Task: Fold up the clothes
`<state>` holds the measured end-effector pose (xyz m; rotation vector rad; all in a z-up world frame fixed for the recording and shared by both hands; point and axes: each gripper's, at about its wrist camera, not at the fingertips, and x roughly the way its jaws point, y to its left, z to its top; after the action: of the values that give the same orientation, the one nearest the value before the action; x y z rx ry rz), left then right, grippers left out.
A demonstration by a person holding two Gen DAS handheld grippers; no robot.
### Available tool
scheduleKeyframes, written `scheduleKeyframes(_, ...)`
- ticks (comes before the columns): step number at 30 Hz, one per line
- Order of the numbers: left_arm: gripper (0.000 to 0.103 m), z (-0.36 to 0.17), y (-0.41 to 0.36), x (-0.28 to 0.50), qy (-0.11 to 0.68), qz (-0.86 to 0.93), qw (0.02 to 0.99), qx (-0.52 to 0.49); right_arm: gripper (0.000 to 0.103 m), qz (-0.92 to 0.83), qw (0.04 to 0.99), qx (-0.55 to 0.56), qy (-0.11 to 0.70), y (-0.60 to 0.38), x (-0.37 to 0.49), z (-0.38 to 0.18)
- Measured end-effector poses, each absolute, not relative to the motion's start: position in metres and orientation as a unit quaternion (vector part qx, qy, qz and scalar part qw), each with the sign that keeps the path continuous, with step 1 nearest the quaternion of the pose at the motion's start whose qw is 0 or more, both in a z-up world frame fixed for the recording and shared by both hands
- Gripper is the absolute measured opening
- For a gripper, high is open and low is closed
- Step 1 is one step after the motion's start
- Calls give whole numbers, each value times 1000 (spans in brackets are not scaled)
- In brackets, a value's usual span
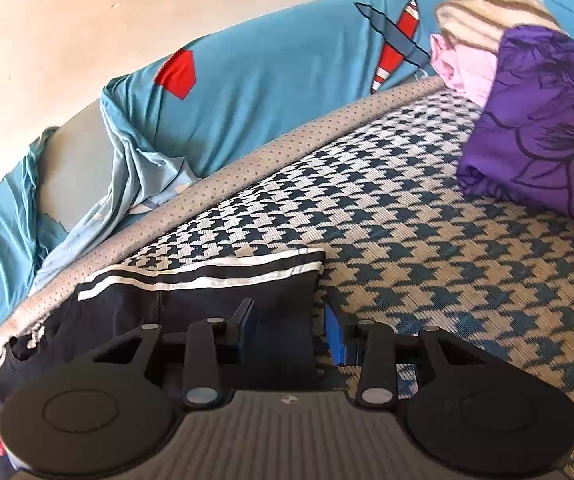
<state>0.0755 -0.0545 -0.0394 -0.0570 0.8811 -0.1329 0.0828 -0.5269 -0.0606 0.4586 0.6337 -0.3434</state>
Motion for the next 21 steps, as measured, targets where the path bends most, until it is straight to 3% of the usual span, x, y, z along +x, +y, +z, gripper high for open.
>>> scheduleKeyframes(4, 103, -40, -52, 77, 427, -62, 901, -31, 37, -157, 917, 209, 303, -519, 89, -61)
scheduleKeyframes(6, 103, -41, -51, 78, 427, -61, 902, -34, 28, -160, 918, 198, 304, -517, 92, -61)
scheduleKeyframes(8, 103, -42, -50, 78, 427, -60, 902, -35, 12, -165, 918, 189, 306, -516, 95, -62)
scheduleKeyframes(10, 103, -43, -50, 79, 427, -59, 902, -37, 7, -167, 918, 186, 308, -516, 96, -62)
scheduleKeyframes(21, 103, -40, -42, 82, 420, -52, 905, -47, 5, -238, 927, 135, 256, -507, 98, -36)
